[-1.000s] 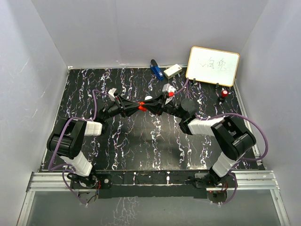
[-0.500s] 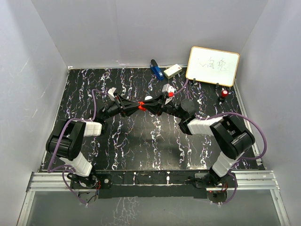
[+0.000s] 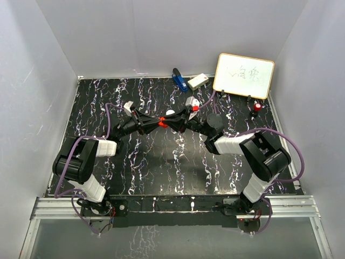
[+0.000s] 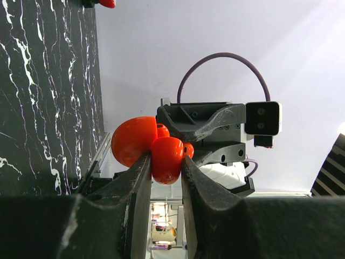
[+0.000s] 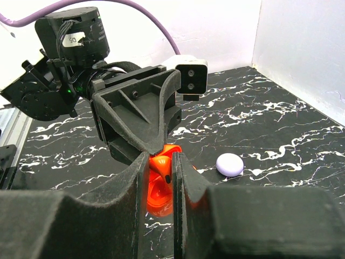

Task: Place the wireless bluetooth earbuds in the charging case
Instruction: Place the earbud in the charging case, then close the charging case.

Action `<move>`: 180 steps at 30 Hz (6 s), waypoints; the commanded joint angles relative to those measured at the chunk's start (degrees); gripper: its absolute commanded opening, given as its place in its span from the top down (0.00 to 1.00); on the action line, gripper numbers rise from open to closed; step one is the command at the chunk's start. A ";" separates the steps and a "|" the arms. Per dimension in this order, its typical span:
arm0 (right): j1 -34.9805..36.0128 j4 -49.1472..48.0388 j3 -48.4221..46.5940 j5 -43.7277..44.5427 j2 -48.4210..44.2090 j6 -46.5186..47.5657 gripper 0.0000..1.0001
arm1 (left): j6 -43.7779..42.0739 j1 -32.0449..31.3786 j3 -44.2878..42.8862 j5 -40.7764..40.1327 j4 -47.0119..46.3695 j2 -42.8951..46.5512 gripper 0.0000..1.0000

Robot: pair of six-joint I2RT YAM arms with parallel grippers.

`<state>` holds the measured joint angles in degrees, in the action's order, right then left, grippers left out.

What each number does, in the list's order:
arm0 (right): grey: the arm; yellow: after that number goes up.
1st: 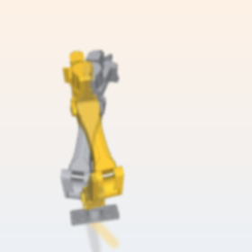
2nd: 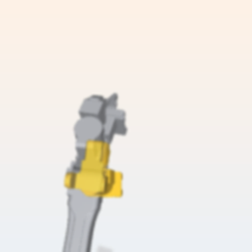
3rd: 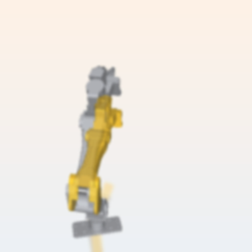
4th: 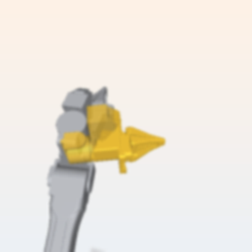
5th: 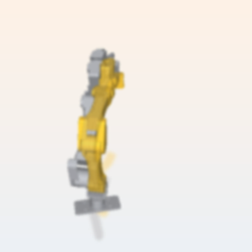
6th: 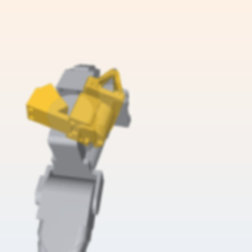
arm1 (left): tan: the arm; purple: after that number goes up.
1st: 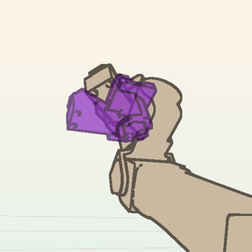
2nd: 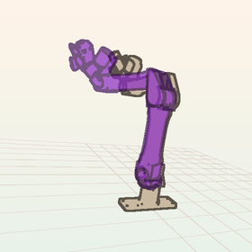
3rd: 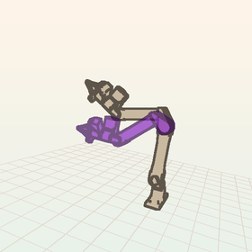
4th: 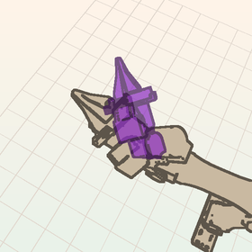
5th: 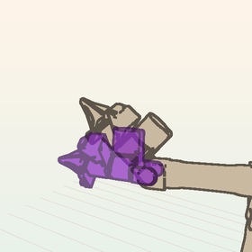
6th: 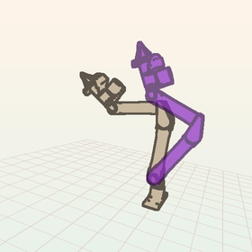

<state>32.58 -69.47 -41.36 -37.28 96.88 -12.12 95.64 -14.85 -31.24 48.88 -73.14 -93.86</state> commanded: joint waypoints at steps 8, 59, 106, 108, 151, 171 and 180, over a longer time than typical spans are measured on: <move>0.21 -5.17 -0.14 0.54 0.58 -0.17 1.00 | 2.44 -0.28 0.13 0.34 -5.08 2.51 1.00; 0.09 -13.02 1.60 -0.06 2.52 0.55 1.00 | 5.61 -0.40 -1.40 1.85 -8.18 1.44 1.00; -1.29 -11.94 1.12 -5.47 4.67 0.21 1.00 | 5.49 -0.35 -6.36 6.46 -8.06 -0.80 1.00; -1.32 -12.12 1.03 -5.67 4.94 0.02 1.00 | 5.88 -0.29 -6.78 6.92 -8.79 -1.25 1.00; -1.77 -16.56 1.37 -3.27 4.76 -3.27 0.65 | 5.70 -0.30 -6.00 6.49 -8.39 -0.71 1.00; -5.02 -18.87 2.95 -1.16 -1.00 -5.11 0.56 | 5.51 -0.29 -5.88 6.04 -10.35 -4.51 1.00; -5.69 -10.94 4.29 7.11 -5.42 -3.86 0.57 | 5.77 -0.33 -6.57 5.50 -10.85 -6.22 1.00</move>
<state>27.20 -82.48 -37.89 -37.19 96.38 -17.23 100.64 -14.87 -35.68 54.59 -77.19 -100.09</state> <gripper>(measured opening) 0.432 0.235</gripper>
